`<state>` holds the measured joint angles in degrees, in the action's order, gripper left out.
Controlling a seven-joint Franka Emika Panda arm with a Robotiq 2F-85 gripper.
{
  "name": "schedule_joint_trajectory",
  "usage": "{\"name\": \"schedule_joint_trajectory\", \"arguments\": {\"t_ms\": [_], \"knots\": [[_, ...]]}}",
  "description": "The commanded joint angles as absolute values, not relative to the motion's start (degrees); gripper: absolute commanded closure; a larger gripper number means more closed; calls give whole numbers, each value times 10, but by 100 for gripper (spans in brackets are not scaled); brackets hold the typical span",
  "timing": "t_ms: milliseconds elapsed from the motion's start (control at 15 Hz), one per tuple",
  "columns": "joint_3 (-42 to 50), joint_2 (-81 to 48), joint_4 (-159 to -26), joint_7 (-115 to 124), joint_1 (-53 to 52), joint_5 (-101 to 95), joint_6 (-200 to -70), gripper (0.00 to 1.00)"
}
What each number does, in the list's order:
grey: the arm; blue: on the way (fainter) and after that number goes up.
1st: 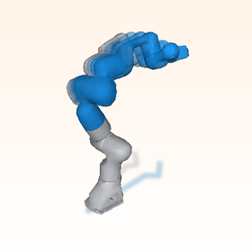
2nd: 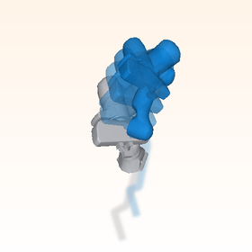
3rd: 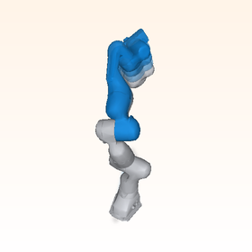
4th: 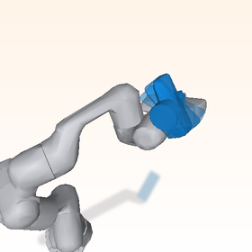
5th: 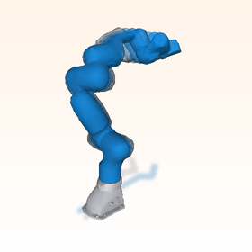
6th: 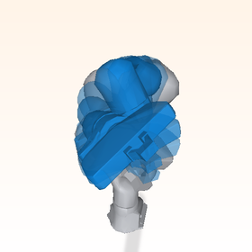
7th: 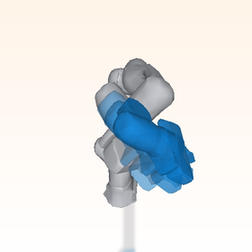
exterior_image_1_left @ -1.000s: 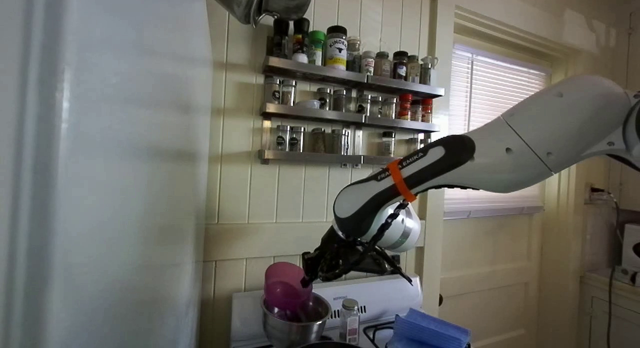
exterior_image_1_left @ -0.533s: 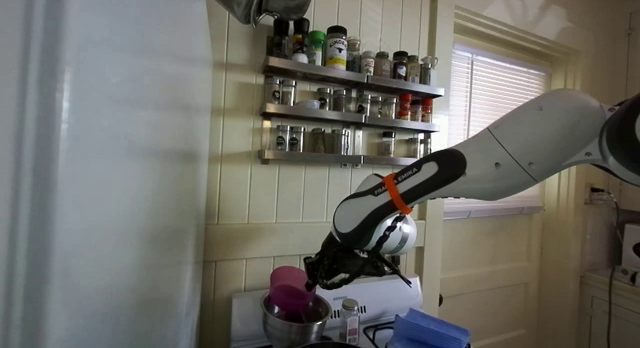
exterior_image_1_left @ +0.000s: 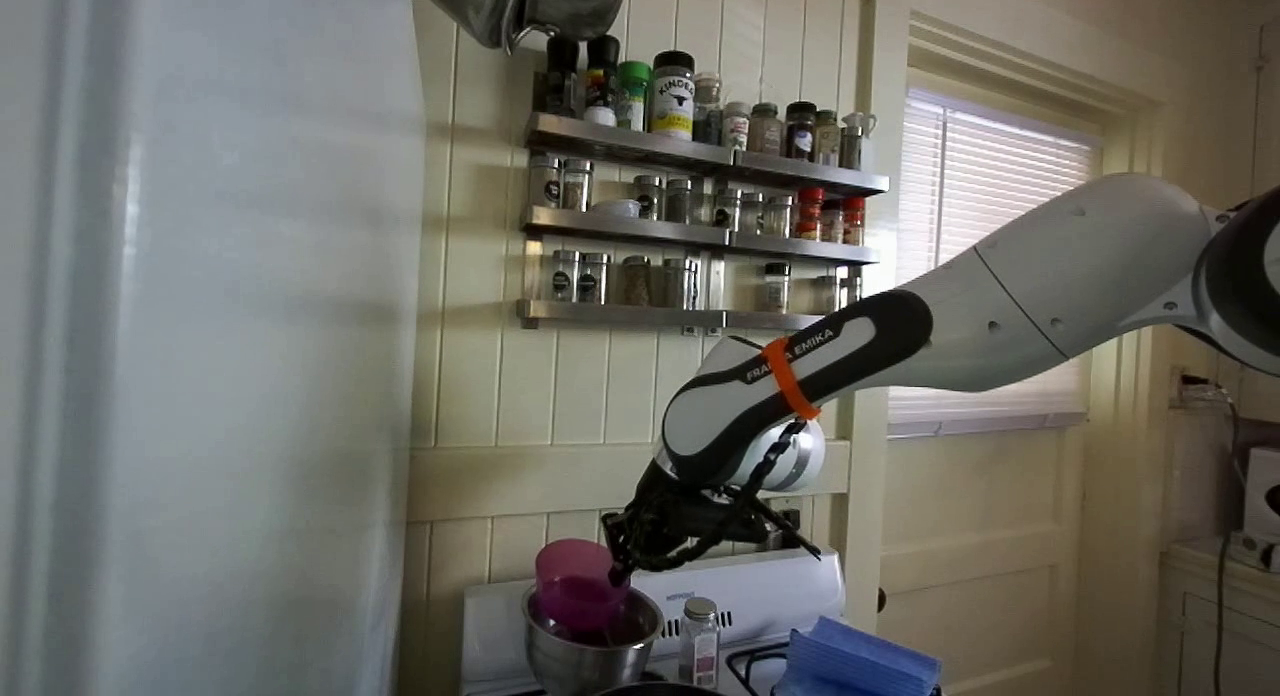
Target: Put the purple bowl in the silver bowl then move the bowl to the right.
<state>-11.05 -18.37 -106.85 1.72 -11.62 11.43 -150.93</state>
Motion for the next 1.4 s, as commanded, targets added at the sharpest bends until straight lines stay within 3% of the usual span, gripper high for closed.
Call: {"name": "schedule_joint_trajectory", "arguments": {"t_ms": [0,800,867,933,1333], "knots": [[-103,-173,-1072,38,-117,89,-1453,99],[-103,-199,-1066,43,-131,83,-1458,99],[-104,-199,-1066,43,-131,83,-1457,71],[-104,-200,-1065,44,-132,83,-1457,71],[-101,-210,-1067,48,-132,79,-1457,27]]}}
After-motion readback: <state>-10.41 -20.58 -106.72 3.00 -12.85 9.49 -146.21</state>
